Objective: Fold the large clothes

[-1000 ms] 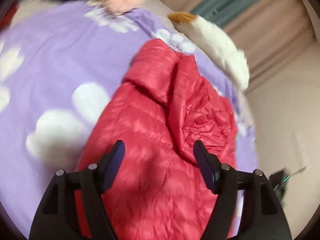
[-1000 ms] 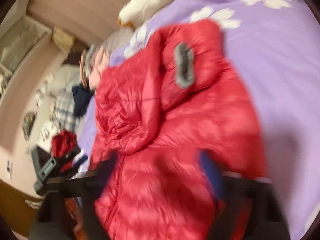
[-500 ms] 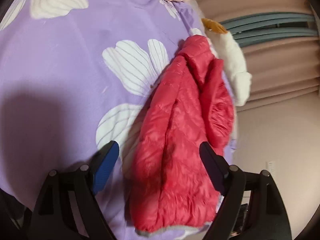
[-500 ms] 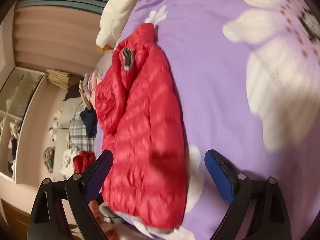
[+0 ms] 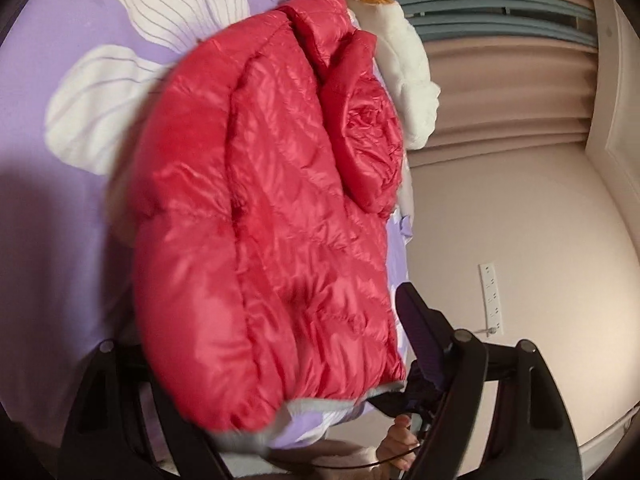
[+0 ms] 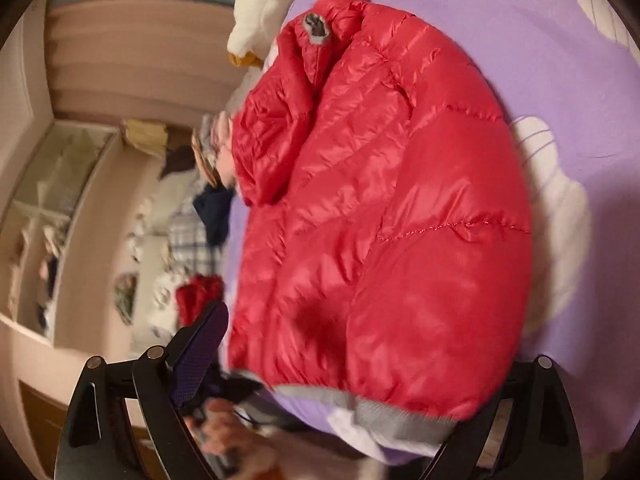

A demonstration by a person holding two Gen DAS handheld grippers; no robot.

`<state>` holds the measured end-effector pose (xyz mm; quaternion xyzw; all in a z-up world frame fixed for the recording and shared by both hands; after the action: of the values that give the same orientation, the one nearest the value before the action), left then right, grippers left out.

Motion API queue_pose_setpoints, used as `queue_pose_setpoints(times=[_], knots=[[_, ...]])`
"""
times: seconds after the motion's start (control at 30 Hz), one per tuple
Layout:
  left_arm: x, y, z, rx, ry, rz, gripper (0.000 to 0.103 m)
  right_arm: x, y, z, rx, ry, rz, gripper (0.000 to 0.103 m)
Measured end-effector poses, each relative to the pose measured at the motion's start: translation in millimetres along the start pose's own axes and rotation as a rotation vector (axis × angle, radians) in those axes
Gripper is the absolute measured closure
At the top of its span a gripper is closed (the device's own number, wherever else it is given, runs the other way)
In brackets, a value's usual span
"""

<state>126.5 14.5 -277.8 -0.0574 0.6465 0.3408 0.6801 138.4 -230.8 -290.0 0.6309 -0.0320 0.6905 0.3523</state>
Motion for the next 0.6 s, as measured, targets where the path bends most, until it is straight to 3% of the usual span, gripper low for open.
queue_pose_setpoints(times=[0.13,0.2,0.27,0.37,0.43,0.53,0.6], knots=[[-10,-19,-3,0.032,-0.012,-0.086,0.031,-2,-1,8,-0.035,0.000,-0.031,0.011],[-11,-28,-3,0.033,-0.051,-0.038,0.035,0,-2,9,-0.051,0.036,-0.061,0.013],[-7,-35,-2,0.037,-0.072,0.029,0.054,0,-4,10,-0.072,0.078,-0.101,0.018],[11,-31,1,-0.017,-0.014,0.103,0.079,-9,-6,12,-0.108,0.142,-0.207,0.044],[21,-28,2,-0.052,0.022,0.134,0.086,-20,-1,13,-0.134,0.165,-0.262,0.078],[14,-34,3,-0.071,-0.079,0.252,0.087,-30,3,11,-0.160,0.217,-0.281,0.093],[10,-35,1,-0.093,-0.142,0.305,0.087,-29,3,11,-0.163,0.243,-0.302,0.094]])
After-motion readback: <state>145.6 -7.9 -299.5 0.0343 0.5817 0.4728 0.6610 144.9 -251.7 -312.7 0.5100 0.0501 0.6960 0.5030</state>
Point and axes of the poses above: each gripper's, at about its wrist camera, not at the fingertips, and y roughly against the way its jaws point, x to its left, z to its top, the point moved 8 cm from there along -y, roughly the way its jaws point, and after that the axes turned 3 degrees about x, right-handed, at the moved point
